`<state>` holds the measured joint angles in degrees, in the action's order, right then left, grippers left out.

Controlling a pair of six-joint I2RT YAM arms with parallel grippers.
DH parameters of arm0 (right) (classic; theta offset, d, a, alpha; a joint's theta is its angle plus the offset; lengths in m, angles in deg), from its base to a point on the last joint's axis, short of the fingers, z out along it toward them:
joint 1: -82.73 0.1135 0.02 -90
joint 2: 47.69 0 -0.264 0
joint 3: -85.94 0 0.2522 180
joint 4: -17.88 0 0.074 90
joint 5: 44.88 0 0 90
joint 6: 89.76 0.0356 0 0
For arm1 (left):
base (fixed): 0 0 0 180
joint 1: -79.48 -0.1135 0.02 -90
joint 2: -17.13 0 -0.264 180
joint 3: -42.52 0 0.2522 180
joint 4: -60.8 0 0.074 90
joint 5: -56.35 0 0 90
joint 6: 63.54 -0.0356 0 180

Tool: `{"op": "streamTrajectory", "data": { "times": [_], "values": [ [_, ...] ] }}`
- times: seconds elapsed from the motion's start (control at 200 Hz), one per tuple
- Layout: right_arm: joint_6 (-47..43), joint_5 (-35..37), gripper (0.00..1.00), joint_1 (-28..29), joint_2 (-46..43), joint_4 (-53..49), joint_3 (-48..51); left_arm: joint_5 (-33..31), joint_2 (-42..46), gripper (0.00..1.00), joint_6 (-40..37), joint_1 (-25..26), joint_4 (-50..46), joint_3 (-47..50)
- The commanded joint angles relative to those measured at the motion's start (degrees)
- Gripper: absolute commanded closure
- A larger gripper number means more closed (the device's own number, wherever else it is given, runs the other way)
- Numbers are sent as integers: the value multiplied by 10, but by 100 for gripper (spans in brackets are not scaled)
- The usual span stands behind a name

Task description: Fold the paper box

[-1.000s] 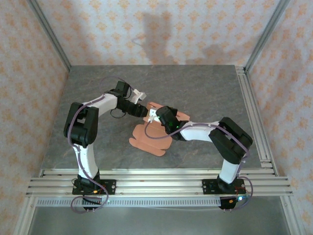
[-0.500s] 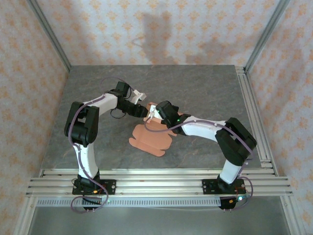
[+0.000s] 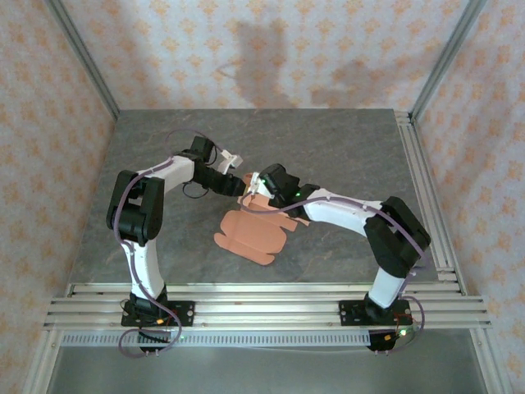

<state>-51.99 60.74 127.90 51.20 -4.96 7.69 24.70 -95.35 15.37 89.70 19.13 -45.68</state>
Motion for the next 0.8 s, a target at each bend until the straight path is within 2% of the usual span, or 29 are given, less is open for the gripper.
{"op": "streamTrajectory", "data": {
  "times": [0.0,0.215,0.365,0.571,0.796],
  "values": [
    [20,22,100,-1,3,-21,-26,24,19,57,-19,0,-21,-7],
    [-18,65,100,1,14,6,-16,68,26,57,-45,-5,-47,-12],
    [-8,56,100,1,16,2,-23,76,18,58,-75,-9,-92,-29],
    [-3,72,100,1,29,-6,-39,36,25,57,-56,-10,-58,-11],
    [10,56,100,1,24,-13,-49,-22,27,57,-27,-7,-30,0]
  ]
}}
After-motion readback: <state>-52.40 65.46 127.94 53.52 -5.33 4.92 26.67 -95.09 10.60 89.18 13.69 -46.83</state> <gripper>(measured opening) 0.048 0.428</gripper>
